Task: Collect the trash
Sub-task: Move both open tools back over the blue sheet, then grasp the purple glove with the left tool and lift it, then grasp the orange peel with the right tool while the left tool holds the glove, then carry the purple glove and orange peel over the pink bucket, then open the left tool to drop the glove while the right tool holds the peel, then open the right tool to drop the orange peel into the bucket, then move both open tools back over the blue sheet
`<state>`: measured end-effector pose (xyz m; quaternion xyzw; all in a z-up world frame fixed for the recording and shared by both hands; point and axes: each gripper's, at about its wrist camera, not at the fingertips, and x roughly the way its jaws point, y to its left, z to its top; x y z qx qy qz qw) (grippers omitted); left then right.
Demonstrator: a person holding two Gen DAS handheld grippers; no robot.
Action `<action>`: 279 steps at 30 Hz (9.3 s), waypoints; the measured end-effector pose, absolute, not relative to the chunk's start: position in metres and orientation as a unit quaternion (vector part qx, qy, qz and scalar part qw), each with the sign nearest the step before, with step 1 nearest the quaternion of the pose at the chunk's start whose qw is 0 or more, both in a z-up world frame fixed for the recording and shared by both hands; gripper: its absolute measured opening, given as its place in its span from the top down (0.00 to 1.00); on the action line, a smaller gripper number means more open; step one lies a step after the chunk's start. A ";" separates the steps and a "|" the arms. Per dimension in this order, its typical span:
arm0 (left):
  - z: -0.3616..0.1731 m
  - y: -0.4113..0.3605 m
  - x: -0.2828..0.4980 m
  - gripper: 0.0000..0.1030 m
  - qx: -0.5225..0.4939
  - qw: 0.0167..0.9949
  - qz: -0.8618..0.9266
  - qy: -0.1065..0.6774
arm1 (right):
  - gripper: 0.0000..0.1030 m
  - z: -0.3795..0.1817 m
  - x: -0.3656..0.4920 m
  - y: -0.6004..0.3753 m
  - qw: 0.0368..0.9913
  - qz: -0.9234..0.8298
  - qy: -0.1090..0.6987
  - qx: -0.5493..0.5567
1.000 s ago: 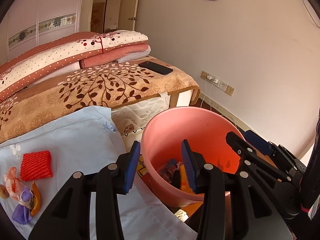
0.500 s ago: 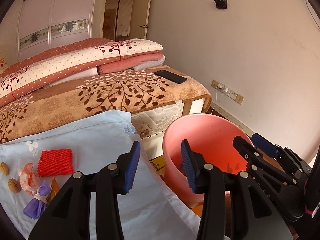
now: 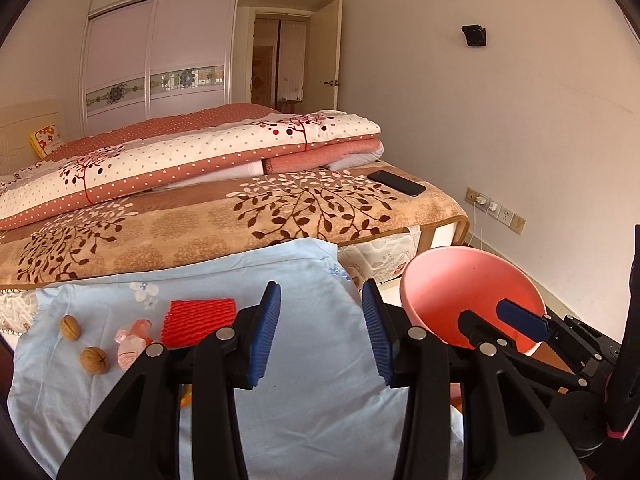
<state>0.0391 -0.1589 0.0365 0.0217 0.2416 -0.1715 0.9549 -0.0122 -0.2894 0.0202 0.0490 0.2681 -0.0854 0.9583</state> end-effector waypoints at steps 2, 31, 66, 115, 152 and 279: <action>0.036 -0.149 0.037 0.58 0.017 0.957 -0.161 0.242 | 0.58 0.018 -0.011 -0.278 0.958 -0.074 0.273 0.046; 0.009 -0.030 0.037 0.59 -0.003 0.954 -0.092 0.285 | 0.58 0.007 -0.001 -0.184 0.953 0.019 0.301 -0.032; -0.049 -0.018 0.075 0.84 0.055 0.896 -0.159 0.411 | 0.58 -0.016 0.032 -0.183 0.929 0.075 0.361 0.014; -0.003 0.030 0.015 0.87 -0.067 0.926 -0.137 0.346 | 0.95 -0.036 0.073 -0.121 0.905 0.129 0.405 -0.013; 0.046 -0.100 0.014 0.87 -0.011 0.947 -0.190 0.260 | 0.95 0.043 -0.004 -0.271 0.961 0.007 0.267 0.074; -0.021 -0.022 0.046 0.63 -0.047 0.953 -0.019 0.298 | 0.60 0.000 0.029 -0.167 0.967 0.084 0.240 -0.032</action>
